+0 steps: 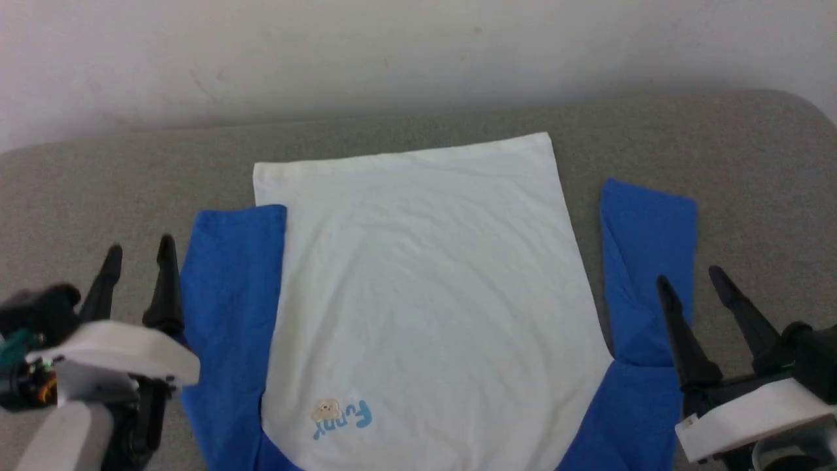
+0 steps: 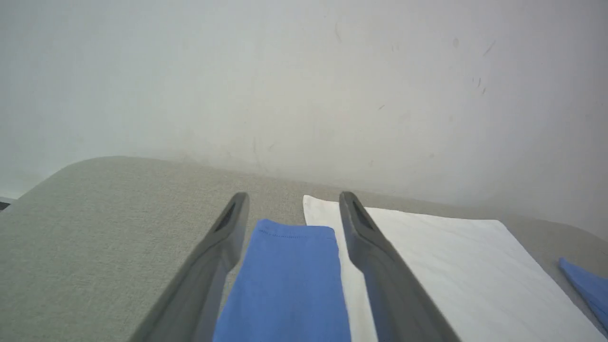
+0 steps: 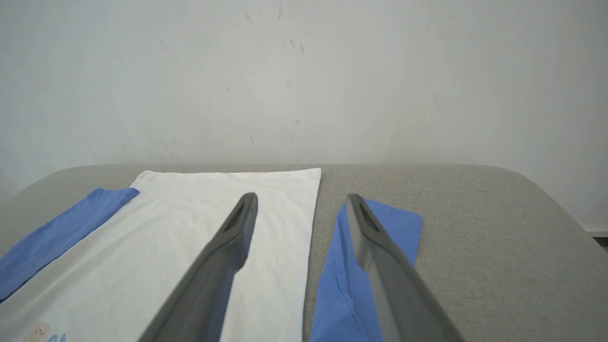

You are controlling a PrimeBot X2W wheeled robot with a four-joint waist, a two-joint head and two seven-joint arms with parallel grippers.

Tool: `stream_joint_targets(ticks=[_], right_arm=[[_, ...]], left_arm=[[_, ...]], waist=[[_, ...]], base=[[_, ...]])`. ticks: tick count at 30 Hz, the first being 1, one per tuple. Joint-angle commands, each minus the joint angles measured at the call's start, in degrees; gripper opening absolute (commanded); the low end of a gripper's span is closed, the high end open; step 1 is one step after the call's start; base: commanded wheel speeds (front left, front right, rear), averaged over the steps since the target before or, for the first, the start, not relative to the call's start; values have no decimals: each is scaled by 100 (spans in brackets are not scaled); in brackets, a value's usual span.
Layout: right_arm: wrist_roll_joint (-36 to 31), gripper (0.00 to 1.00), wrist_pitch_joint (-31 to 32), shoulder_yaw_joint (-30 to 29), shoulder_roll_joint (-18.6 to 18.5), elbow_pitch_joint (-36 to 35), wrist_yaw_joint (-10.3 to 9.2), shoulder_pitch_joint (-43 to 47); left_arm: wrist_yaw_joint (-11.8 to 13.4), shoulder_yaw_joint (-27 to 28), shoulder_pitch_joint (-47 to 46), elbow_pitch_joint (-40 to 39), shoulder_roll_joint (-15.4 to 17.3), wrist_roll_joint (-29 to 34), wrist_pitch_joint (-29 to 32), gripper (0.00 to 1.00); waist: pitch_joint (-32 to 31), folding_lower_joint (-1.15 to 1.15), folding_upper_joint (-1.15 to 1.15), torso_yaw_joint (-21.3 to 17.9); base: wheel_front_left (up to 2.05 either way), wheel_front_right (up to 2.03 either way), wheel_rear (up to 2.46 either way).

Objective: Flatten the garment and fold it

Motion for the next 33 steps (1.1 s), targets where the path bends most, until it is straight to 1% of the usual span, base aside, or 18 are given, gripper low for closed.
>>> stream_joint_targets(ticks=[1,5,8,12,16,22,24,25,26,27,28,30,33], right_arm=[[-44,100,23,-24,46,-71,-4,-150],[-108,100,62,19,93,-142,-4,-424],[-131,100,83,86,109,-126,-4,-578],[-127,100,78,224,123,-36,-4,-698],[-121,100,14,309,144,77,-4,-767],[-106,100,-73,366,175,181,-4,-834],[-106,100,-89,378,178,211,-4,-851],[-109,100,-98,374,178,226,-4,-856],[-114,100,-105,356,179,241,-4,-855],[-121,100,-110,330,181,255,-4,-851],[-121,100,-110,330,181,255,-4,-851],[-129,100,-112,300,182,289,-4,-843],[-139,100,-99,267,187,339,-4,-842]], left_arm=[[-127,8,-379,213,36,-29,69,100],[-532,-99,-1472,1137,218,-165,508,100],[-790,-251,-2211,1926,371,-245,1053,100],[-1007,-522,-2968,2933,565,-283,1992,100],[-1200,-751,-3440,3664,710,-375,2939,100],[-1353,-888,-3887,4343,714,-499,3634,100],[-1433,-994,-3930,4555,713,-526,3954,100],[-1466,-1060,-3937,4649,705,-531,4129,80],[-1473,-1128,-3939,4729,696,-524,4302,29],[-1462,-1176,-3940,4804,677,-533,4465,0],[-1462,-1176,-3940,4804,677,-533,4465,0],[-1441,-1252,-3924,4929,637,-562,4748,0],[-1349,-1278,-3930,4970,625,-485,4600,0]], waist=[[461,-1,0,-131],[828,-1,0,-247],[1047,-1,0,-344],[1264,-1,0,-482],[1398,-1,0,-601],[1573,-1,0,-711],[1599,-1,0,-747],[1598,-1,0,-758],[1591,-1,0,-762],[1581,-1,0,-760],[1581,-1,0,-760],[1536,-1,0,-754],[1440,-1,0,-722]], base=[[0,0,0],[0,0,0],[0,0,0],[0,0,0],[0,0,0],[0,0,0],[0,0,0],[0,0,0],[0,0,0],[0,0,0],[0,0,0],[0,0,0],[0,0,0]])
